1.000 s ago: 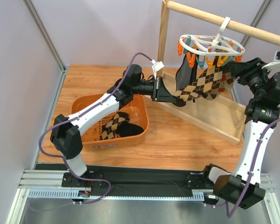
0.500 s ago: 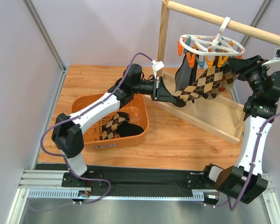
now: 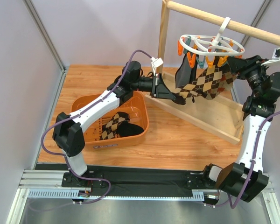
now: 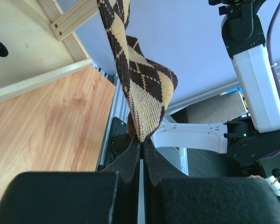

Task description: Remove the socks clipped to the hanger

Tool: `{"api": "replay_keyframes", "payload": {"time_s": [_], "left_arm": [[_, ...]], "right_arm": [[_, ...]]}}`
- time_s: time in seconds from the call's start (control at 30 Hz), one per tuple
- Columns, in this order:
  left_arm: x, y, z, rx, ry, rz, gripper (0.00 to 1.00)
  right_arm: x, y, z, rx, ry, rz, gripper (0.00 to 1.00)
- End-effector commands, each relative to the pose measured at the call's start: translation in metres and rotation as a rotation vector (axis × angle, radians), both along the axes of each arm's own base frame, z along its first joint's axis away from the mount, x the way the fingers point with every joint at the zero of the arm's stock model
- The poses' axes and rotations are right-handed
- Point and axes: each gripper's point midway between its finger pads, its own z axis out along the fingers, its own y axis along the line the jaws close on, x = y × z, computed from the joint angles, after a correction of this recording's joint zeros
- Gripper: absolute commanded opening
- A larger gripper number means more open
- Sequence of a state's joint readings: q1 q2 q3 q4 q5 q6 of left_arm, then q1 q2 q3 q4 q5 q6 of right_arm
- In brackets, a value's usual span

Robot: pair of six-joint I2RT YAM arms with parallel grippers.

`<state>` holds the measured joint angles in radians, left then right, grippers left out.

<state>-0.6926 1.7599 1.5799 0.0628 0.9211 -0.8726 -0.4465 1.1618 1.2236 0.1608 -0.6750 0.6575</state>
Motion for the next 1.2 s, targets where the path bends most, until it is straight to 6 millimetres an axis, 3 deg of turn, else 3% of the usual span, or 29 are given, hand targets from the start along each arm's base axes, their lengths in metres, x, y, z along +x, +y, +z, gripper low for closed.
{"api": "replay_keyframes", "payload": {"time_s": [0.0, 0.13, 0.27, 0.47, 0.73, 0.83, 0.93, 1.03, 1.17], "left_arm": [[-0.002, 0.0, 0.016, -0.027, -0.011, -0.025, 0.0], [-0.003, 0.0, 0.016, -0.025, -0.01, -0.03, 0.0], [-0.003, 0.0, 0.016, -0.025, -0.008, -0.03, 0.0], [-0.002, -0.001, 0.016, -0.023, 0.0, -0.034, 0.0], [0.003, 0.011, 0.024, -0.008, 0.005, -0.033, 0.0], [0.012, 0.023, 0.029, -0.012, -0.001, -0.014, 0.0], [0.016, 0.032, 0.033, -0.009, -0.003, 0.0, 0.0], [0.019, 0.04, 0.036, -0.011, -0.002, 0.008, 0.0], [0.023, 0.049, 0.038, -0.013, -0.005, 0.026, 0.0]], "right_arm": [[0.003, -0.001, 0.009, -0.035, -0.054, 0.002, 0.49], [0.007, -0.002, 0.008, -0.041, -0.05, 0.008, 0.4], [0.009, -0.003, 0.008, -0.041, -0.056, 0.016, 0.39], [-0.001, 0.009, 0.012, -0.07, -0.068, 0.05, 0.54], [-0.027, 0.011, -0.016, -0.051, 0.025, -0.038, 0.72], [-0.032, 0.013, -0.022, -0.023, 0.055, -0.042, 0.72], [-0.035, 0.019, -0.018, 0.009, 0.039, -0.015, 0.71], [-0.039, 0.022, -0.011, 0.036, 0.016, -0.003, 0.77], [-0.042, 0.017, -0.005, 0.059, -0.003, -0.043, 0.73]]}}
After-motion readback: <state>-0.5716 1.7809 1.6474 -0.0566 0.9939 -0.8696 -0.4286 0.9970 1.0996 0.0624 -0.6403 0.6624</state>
